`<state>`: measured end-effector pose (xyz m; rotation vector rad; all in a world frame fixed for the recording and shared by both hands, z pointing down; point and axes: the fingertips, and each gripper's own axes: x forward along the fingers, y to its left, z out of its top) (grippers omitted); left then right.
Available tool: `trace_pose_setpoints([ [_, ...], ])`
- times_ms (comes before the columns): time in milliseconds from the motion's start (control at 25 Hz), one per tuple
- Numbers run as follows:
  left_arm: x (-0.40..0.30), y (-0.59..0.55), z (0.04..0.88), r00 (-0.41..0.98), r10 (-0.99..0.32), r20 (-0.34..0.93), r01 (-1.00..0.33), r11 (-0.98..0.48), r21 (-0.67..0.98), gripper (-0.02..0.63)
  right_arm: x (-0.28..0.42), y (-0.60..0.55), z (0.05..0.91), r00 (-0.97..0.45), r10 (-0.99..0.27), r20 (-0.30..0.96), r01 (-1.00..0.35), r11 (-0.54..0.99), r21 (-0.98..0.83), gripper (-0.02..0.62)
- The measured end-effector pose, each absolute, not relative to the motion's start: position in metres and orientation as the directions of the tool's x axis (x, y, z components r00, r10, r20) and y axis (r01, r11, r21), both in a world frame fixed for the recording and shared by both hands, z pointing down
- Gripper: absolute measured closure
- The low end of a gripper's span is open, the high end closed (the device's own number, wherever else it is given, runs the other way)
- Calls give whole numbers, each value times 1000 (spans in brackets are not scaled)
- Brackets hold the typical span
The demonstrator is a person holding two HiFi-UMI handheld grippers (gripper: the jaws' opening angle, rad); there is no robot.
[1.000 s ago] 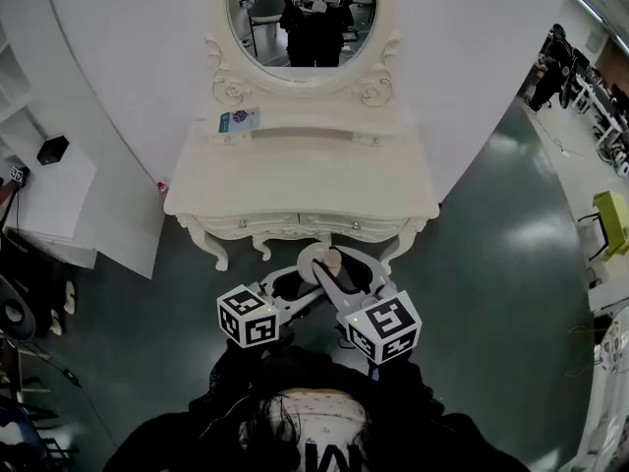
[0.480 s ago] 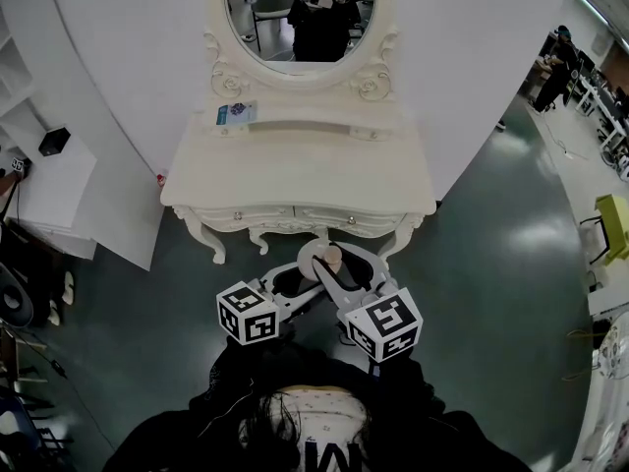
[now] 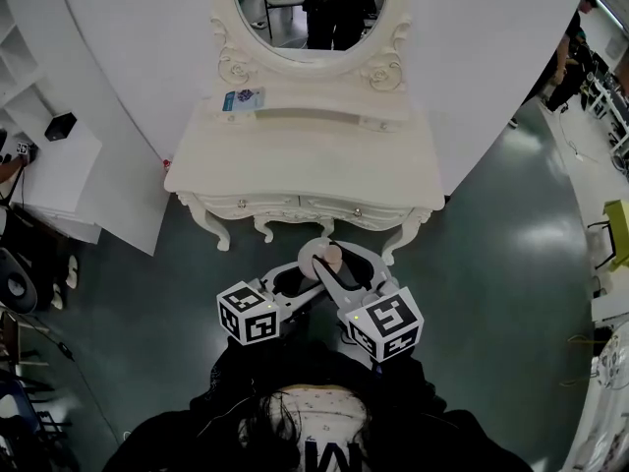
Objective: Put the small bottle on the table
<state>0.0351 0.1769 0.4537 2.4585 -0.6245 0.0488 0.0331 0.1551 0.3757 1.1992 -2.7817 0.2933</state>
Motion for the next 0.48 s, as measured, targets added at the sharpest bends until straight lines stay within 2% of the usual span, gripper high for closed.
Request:
trace_pose_setpoints([
  [480,6,100,464,892,-417,174,-438,-707,555,386,3,77,386,-688,-698,200,-725,675,-138,445],
])
